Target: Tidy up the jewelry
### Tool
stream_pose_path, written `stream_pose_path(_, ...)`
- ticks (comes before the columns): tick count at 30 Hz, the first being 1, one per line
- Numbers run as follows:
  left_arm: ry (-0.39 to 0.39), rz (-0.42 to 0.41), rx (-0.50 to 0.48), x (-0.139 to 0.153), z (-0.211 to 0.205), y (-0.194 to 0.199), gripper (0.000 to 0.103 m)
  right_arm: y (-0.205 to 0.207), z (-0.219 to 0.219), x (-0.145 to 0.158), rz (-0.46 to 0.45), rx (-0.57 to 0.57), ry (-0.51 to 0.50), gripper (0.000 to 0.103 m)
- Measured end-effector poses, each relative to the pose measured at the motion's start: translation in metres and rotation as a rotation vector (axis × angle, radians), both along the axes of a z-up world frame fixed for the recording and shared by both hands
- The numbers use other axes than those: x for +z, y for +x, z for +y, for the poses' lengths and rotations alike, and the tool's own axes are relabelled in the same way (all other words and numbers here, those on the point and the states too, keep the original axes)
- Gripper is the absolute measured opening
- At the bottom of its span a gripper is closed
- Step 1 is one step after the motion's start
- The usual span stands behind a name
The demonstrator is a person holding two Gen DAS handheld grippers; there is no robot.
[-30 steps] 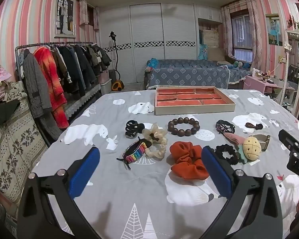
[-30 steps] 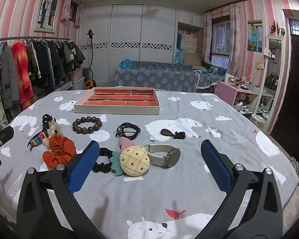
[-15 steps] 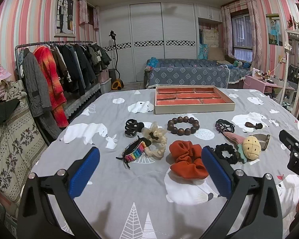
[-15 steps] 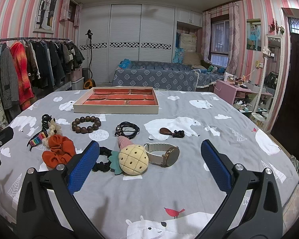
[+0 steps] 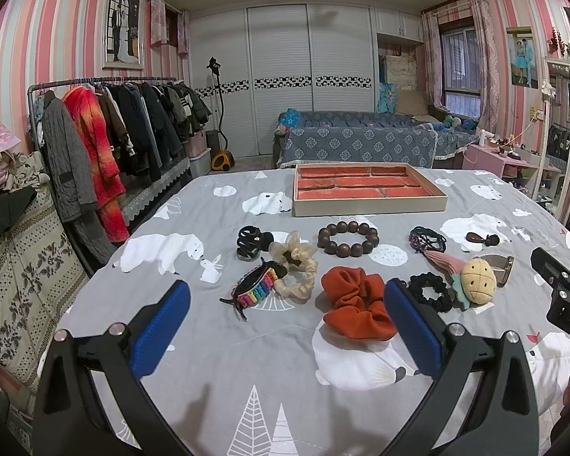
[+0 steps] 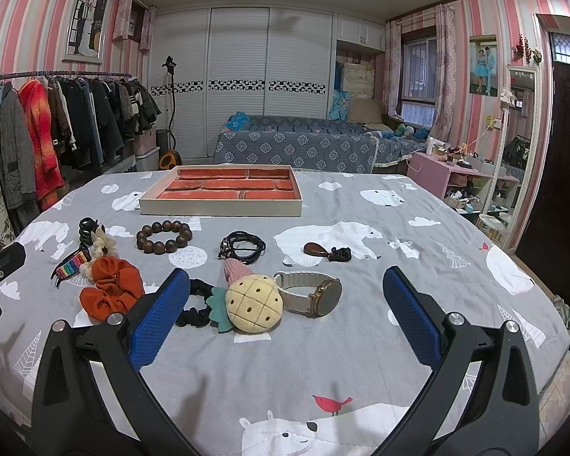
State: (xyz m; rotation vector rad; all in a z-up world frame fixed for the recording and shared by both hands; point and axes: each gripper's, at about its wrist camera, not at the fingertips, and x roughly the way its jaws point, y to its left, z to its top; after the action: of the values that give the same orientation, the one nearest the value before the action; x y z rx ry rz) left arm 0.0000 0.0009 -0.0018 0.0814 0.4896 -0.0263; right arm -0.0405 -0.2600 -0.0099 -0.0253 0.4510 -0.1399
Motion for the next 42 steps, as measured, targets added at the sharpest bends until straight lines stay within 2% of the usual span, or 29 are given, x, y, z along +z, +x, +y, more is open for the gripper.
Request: stream_pose_path(42,-0.003,0.003,-0.001,-0.0085,-0.0061,0.0016,0.099,-0.0024,-0.0054,-0.0004,-0.001,-0.001,0.002,0.098)
